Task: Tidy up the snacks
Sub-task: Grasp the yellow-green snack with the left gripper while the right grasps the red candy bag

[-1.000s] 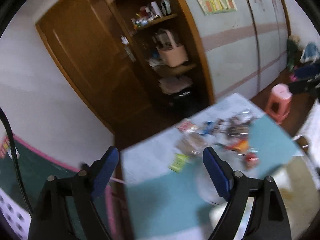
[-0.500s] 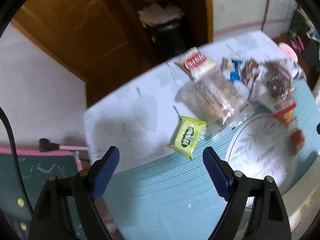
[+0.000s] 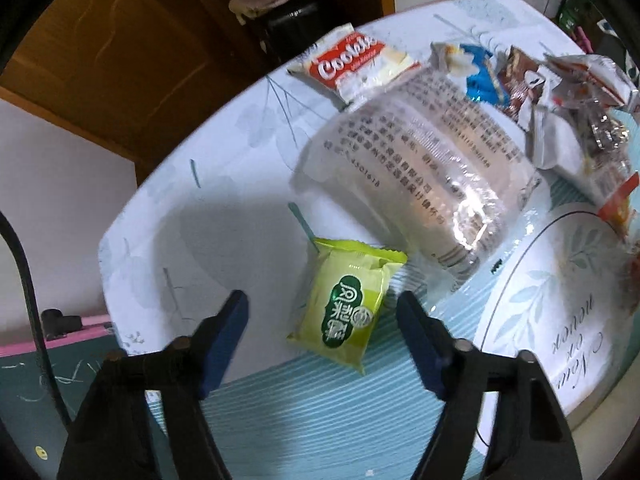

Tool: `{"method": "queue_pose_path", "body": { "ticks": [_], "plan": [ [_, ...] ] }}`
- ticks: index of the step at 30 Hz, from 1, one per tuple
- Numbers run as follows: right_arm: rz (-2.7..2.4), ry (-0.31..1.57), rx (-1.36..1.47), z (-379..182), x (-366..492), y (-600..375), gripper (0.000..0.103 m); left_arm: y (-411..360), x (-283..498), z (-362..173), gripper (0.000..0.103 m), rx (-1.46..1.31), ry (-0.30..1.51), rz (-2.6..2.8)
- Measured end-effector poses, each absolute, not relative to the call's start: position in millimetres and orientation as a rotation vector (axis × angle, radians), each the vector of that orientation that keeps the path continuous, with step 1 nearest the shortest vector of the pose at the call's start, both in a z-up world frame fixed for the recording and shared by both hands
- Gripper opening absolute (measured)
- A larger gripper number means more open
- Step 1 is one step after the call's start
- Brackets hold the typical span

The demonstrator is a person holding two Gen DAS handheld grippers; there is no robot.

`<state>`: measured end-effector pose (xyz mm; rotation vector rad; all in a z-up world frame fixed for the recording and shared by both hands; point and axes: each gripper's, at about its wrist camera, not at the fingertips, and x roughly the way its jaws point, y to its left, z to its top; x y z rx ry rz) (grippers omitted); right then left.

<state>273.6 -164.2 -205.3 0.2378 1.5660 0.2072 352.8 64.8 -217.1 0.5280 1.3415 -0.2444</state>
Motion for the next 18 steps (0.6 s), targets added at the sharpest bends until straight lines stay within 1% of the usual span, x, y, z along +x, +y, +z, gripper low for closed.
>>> {"method": "queue_pose_path", "body": {
  "ticks": [1,2,3,5,6,7,11,15,18],
  "plan": [
    [0.204,1.570,0.230,-207,273,-163,0.061,66,355,-217,0.063,0.513,1.337,-0.249],
    [0.201,1.573,0.221,-209,273,-163,0.061,67,355,-213,0.056,0.496,1.336,-0.257],
    [0.199,1.577,0.215,-210,273,-162,0.061,68,356,-214,0.053,0.481,1.348,-0.262],
    [0.199,1.581,0.228,-215,273,-161,0.059,69,358,-212,0.040,0.434,1.363,-0.280],
    [0.193,1.583,0.229,-218,272,-161,0.058,69,358,-211,0.038,0.424,1.366,-0.281],
    [0.190,1.589,0.226,-220,272,-161,0.052,68,357,-212,0.037,0.424,1.363,-0.277],
    [0.216,1.571,0.239,-220,267,-159,0.047,66,348,-209,0.035,0.420,1.352,-0.232],
    [0.232,1.547,0.242,-211,257,-154,0.046,67,331,-196,0.035,0.385,1.350,-0.191],
    [0.244,1.508,0.250,-192,252,-155,0.046,67,307,-168,0.035,0.367,1.314,-0.173]
  ]
}}
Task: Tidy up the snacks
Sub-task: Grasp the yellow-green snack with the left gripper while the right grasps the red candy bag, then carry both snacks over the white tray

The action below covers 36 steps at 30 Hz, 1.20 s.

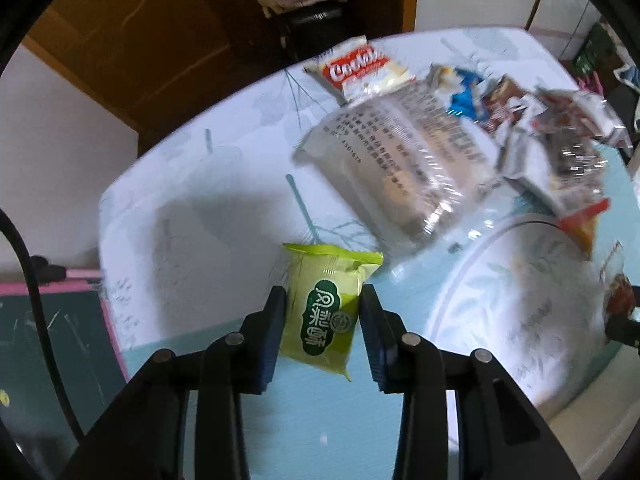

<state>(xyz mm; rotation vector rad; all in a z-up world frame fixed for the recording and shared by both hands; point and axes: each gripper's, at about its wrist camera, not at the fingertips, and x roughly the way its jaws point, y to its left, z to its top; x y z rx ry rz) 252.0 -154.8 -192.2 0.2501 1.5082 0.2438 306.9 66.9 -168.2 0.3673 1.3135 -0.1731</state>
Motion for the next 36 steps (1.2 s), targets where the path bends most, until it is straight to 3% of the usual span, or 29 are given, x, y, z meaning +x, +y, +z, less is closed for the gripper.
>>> {"method": "queue_pose_path", "body": {
  "ticks": [13,19,28,36],
  "plan": [
    [0.293,1.210,0.253,-61,178,-177,0.047,60,160,25,0.035,0.223,1.019,-0.179],
    [0.307,1.072,0.262,-1,129,-190,0.047,36,89,81,0.036,0.124,0.943,-0.270],
    [0.329,0.884,0.190,58,53,-197,0.047,7,5,94,0.036,0.080,0.898,-0.337],
    [0.303,0.819,0.161,46,10,-201,0.047,-1,-39,52,0.036,0.067,0.881,-0.302]
  ]
}}
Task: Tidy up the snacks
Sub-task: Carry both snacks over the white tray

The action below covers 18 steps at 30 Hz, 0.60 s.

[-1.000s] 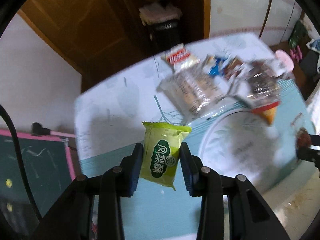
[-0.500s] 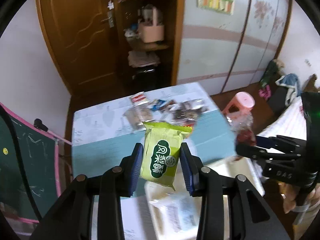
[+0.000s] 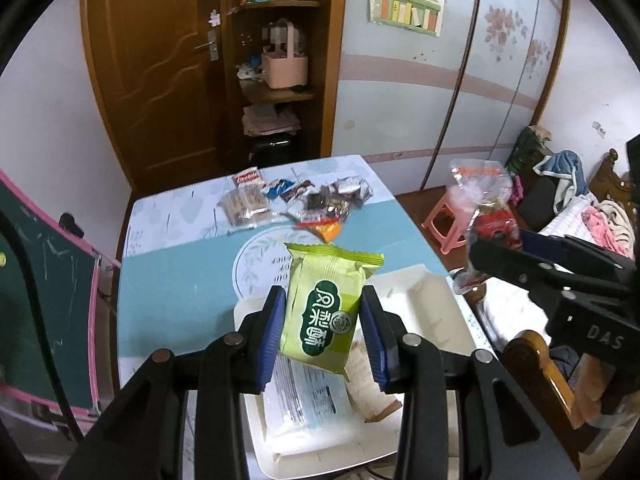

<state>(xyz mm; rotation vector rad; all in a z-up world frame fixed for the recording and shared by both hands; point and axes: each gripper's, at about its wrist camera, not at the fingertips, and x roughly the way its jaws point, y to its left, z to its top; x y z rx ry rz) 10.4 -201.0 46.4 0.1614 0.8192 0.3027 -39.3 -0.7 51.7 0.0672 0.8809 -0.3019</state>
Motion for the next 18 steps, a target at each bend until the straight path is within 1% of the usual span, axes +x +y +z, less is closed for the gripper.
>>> {"method": "queue_pose_path", "body": {
  "ticks": [4,9,18],
  "plan": [
    [0.281,0.771,0.137,36,-13,-197,0.047,0,-50,28,0.036,0.041,0.883,-0.266],
    [0.254,0.758,0.124,18,-30,-188,0.048,0,-50,3,0.036,0.019,0.915,-0.227],
    [0.250,0.864,0.085,-25,-28,-170,0.048,1,-42,-27,0.037,0.019,0.982,-0.189]
  ]
}}
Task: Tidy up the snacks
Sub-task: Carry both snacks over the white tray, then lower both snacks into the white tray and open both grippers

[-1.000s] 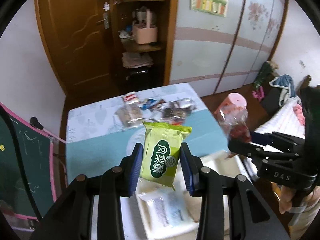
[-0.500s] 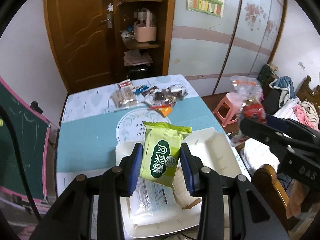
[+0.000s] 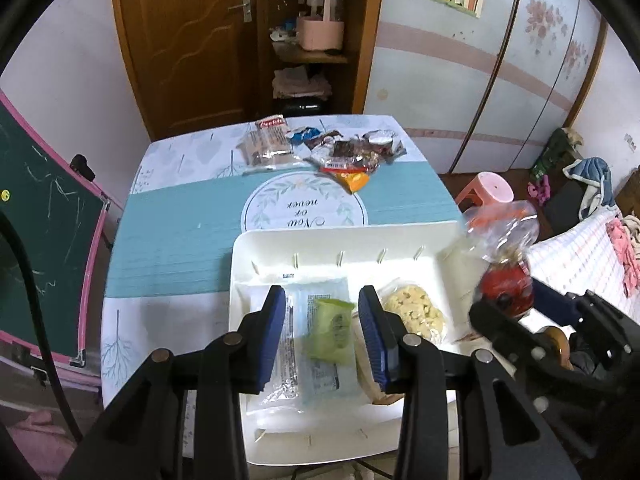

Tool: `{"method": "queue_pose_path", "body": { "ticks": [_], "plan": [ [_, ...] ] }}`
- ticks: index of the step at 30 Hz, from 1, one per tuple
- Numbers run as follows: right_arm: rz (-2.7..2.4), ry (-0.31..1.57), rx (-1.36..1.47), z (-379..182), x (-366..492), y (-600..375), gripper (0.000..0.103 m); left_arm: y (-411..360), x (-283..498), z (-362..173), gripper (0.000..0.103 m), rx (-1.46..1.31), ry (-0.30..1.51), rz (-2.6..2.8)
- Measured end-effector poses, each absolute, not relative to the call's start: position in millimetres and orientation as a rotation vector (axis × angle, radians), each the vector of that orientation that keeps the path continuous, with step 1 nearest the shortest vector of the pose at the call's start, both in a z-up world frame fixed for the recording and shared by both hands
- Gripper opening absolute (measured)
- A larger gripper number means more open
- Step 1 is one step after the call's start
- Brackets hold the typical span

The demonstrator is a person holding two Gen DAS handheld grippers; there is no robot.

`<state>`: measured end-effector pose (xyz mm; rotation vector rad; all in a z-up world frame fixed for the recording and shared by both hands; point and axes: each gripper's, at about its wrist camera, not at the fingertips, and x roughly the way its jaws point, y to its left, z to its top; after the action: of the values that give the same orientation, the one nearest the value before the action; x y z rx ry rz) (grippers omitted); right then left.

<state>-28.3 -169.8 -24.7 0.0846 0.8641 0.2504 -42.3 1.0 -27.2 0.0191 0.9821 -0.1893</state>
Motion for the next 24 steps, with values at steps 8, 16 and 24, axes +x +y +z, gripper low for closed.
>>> {"method": "queue_pose_path", "body": {
  "ticks": [8,16,24],
  "plan": [
    [0.222,0.905,0.096,-36,-26,-171,0.053,1,-35,-44,0.059,0.010,1.039,-0.205],
    [0.188,0.915,0.107,-40,-22,-175,0.056,3,-30,-50,0.070,-0.019,1.059,-0.206],
    [0.192,0.938,0.115,-46,-18,-173,0.056,2,-28,-53,0.070,-0.012,1.067,-0.191]
  ]
}}
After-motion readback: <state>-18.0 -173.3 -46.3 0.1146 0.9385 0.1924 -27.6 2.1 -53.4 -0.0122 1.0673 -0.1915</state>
